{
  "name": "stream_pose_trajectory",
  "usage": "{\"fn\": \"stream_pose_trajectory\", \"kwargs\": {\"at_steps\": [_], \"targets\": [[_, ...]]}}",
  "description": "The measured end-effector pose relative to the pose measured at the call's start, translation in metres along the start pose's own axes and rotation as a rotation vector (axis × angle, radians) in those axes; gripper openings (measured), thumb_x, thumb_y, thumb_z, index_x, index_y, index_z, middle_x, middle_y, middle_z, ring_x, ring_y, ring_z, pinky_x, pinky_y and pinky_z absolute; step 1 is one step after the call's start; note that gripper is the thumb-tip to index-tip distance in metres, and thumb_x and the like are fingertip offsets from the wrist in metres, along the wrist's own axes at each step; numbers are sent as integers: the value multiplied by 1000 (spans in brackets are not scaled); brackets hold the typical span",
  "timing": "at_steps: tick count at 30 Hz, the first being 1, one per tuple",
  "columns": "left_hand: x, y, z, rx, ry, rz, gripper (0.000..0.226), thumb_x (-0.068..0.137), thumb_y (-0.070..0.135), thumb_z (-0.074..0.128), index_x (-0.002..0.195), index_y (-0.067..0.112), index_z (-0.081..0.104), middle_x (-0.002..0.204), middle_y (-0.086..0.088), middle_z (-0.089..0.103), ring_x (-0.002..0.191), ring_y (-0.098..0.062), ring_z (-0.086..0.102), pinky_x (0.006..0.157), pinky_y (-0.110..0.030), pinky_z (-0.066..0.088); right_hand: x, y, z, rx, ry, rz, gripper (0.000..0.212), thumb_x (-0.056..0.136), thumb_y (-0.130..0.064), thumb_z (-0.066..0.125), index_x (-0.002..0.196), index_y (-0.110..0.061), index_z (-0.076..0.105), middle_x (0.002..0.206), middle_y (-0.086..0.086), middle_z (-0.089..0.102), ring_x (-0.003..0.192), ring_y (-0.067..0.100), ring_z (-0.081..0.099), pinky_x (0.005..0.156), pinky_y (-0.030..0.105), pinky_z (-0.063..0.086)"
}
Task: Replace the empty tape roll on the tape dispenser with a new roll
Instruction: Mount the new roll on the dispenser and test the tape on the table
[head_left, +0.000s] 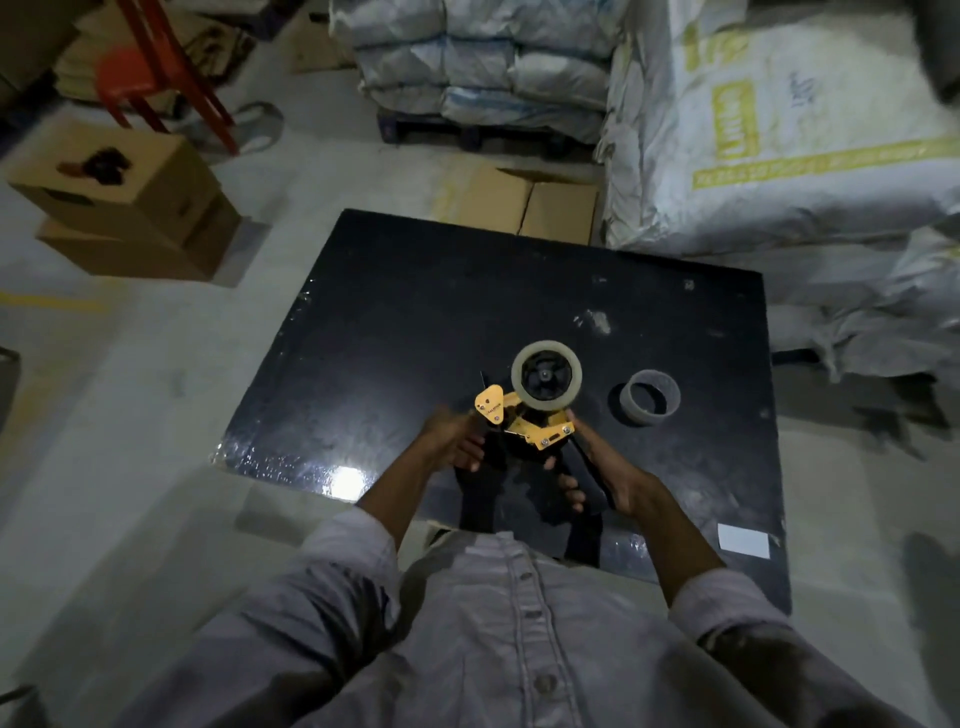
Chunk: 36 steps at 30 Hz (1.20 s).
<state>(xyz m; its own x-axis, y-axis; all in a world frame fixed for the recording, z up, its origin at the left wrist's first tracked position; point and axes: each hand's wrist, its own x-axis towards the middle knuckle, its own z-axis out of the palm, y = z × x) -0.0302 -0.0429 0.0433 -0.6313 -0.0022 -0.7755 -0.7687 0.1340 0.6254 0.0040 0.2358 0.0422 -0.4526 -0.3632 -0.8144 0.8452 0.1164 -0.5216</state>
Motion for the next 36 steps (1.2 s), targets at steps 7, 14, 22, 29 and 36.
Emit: {"fn": "stream_pose_trajectory", "kwargs": {"at_steps": [7,14,22,29,36], "targets": [[-4,63,-4,-67,-24,25,51,120,45,53,85,8,61,62,-9,70,51,-22,71,45,-25,56,-34,-39,11,237,-108,-172,80,101,-83,52,86,-6,66,62,9,55,46,20,51,46,29,43],[-11,102,-11,278,-70,124,45,121,27,49,86,4,66,60,-8,66,50,-22,68,45,-27,51,-50,-44,13,308,-63,-216,85,96,-87,54,84,-5,67,57,9,52,41,20,48,47,29,40],[8,125,-25,310,-213,169,46,115,41,65,79,11,66,64,-2,63,58,-19,66,48,-24,50,-63,-56,22,353,-9,-296,84,99,-85,50,84,-4,67,57,8,51,41,20,48,47,27,39],[16,130,-33,295,-245,80,42,116,21,53,74,13,56,54,2,47,45,-16,56,46,-23,40,-59,-50,39,309,52,-286,85,98,-88,52,87,-5,67,64,11,47,45,22,45,50,30,39],[34,116,-43,366,-447,125,41,116,30,63,80,10,64,63,-2,56,51,-17,59,45,-24,43,-64,-39,48,311,147,-304,85,96,-89,55,88,-6,67,67,13,46,47,23,45,52,32,38]]}}
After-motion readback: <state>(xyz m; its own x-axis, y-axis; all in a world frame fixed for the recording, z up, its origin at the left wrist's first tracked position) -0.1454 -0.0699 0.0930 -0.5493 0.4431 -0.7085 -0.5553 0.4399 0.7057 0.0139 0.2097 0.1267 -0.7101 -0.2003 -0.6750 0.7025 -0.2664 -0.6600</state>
